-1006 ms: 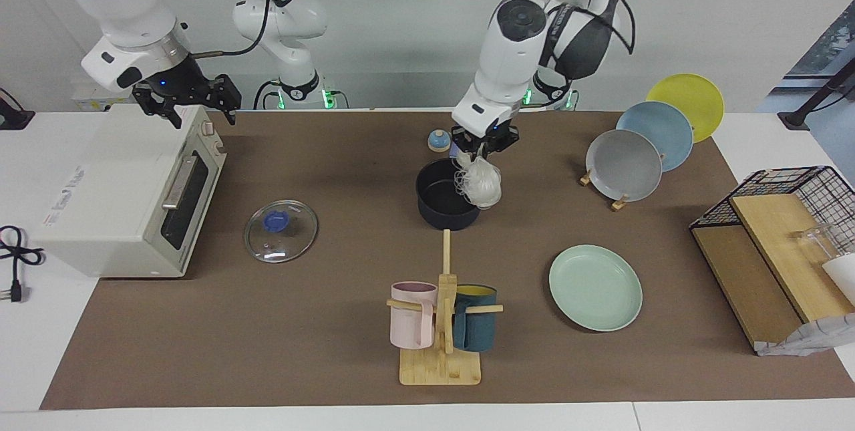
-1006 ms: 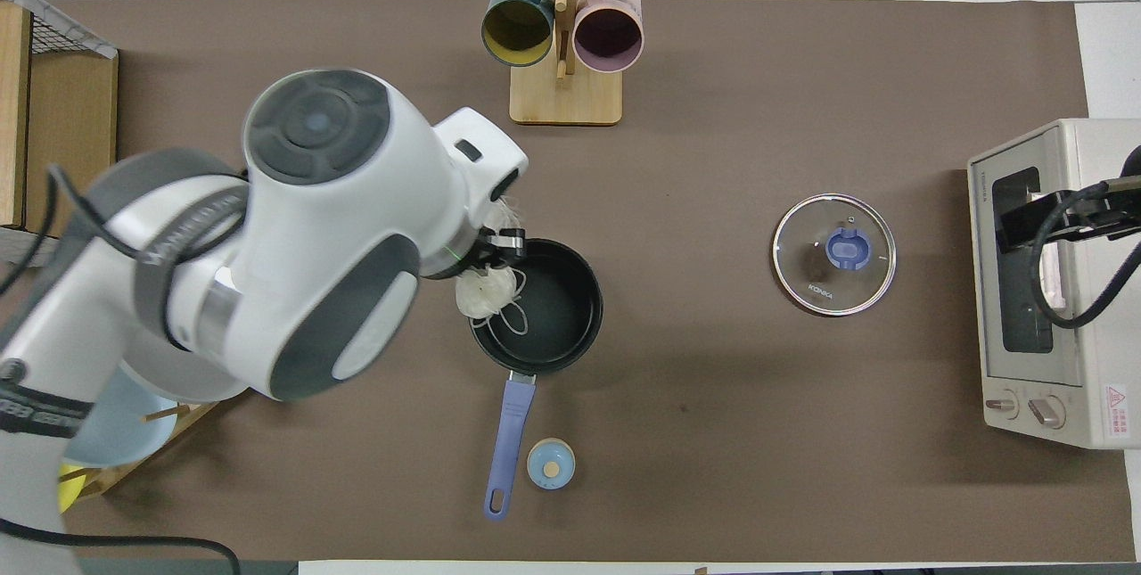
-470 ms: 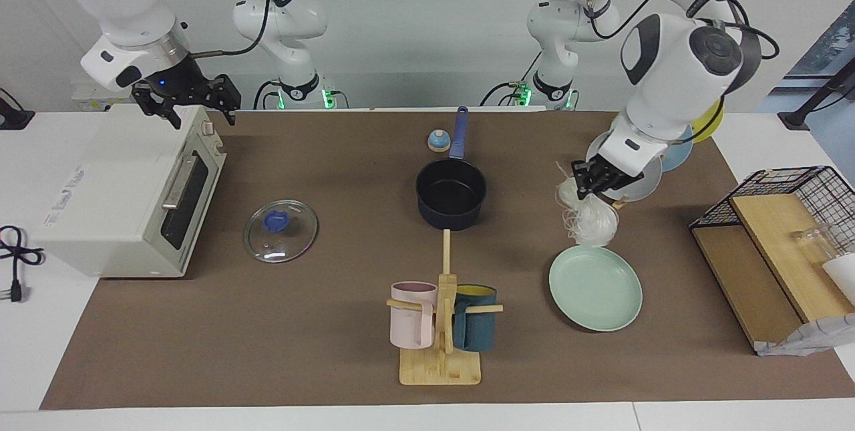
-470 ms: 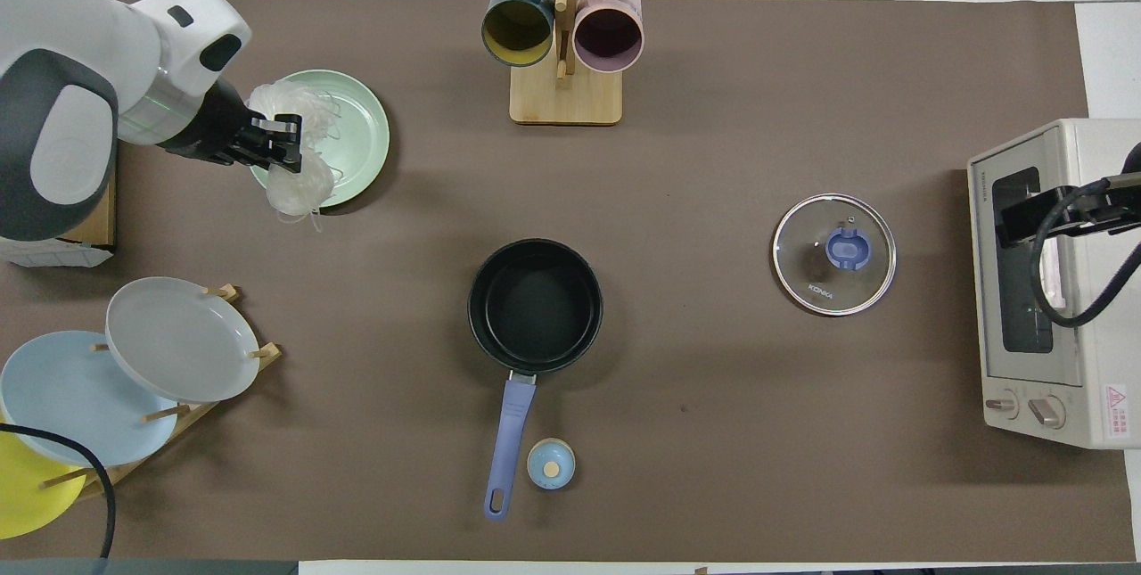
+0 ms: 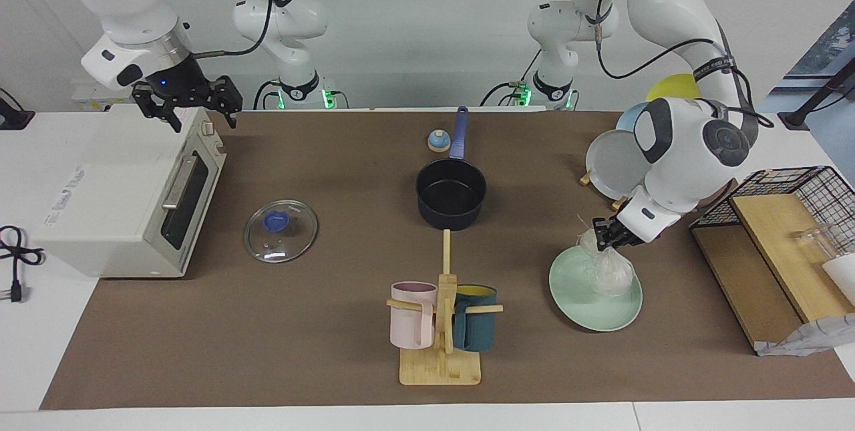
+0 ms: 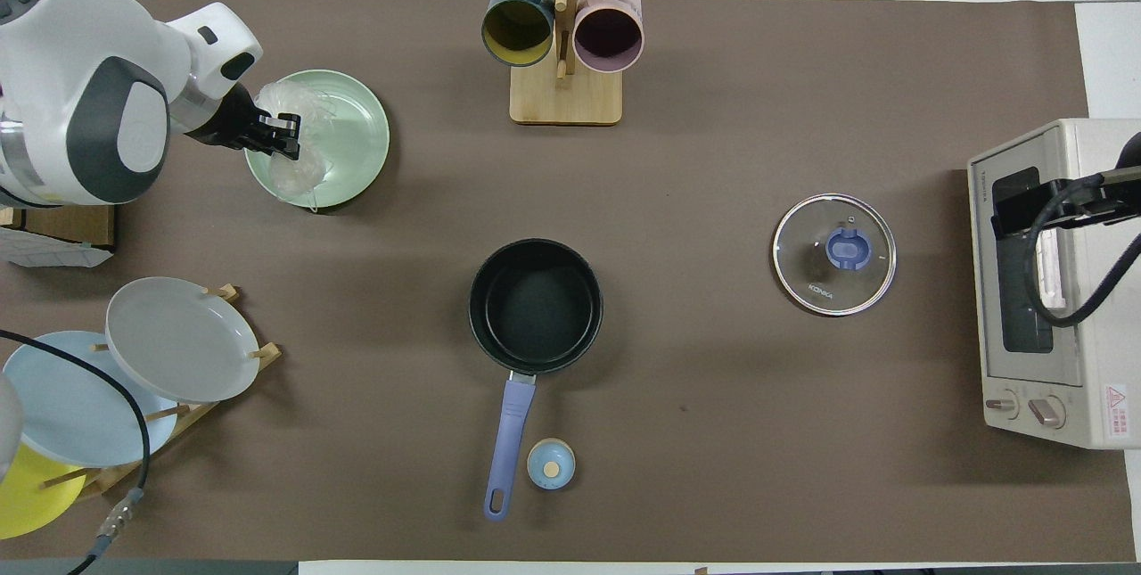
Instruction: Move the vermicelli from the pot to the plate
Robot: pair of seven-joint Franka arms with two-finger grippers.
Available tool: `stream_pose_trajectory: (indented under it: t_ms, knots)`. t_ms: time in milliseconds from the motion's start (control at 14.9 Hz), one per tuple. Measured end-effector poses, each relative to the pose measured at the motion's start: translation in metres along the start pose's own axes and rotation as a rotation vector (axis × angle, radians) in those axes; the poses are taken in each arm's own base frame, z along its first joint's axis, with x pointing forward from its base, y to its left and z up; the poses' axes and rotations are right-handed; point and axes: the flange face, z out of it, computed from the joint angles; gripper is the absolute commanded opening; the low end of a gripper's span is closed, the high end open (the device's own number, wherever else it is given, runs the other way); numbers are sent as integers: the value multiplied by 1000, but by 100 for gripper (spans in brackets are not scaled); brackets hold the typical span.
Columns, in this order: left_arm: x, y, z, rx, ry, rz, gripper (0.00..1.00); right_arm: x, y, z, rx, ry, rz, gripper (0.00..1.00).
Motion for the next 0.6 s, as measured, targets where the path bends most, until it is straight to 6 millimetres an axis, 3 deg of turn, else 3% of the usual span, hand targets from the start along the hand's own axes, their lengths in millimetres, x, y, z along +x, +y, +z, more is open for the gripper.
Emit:
stream_pose_trajectory:
  t_ms: [268, 335, 402, 604]
  knots:
    - [7, -3, 29, 11, 17, 43, 0, 0, 0, 0, 0, 0, 0, 100]
    - [7, -4, 32, 17, 24, 51, 33, 0, 0, 0, 0, 0, 0, 100]
    - [7, -3, 33, 19, 28, 57, 99, 0, 0, 0, 0, 0, 0, 100]
    - [8, -3, 29, 22, 40, 65, 100, 0, 0, 0, 0, 0, 0, 100]
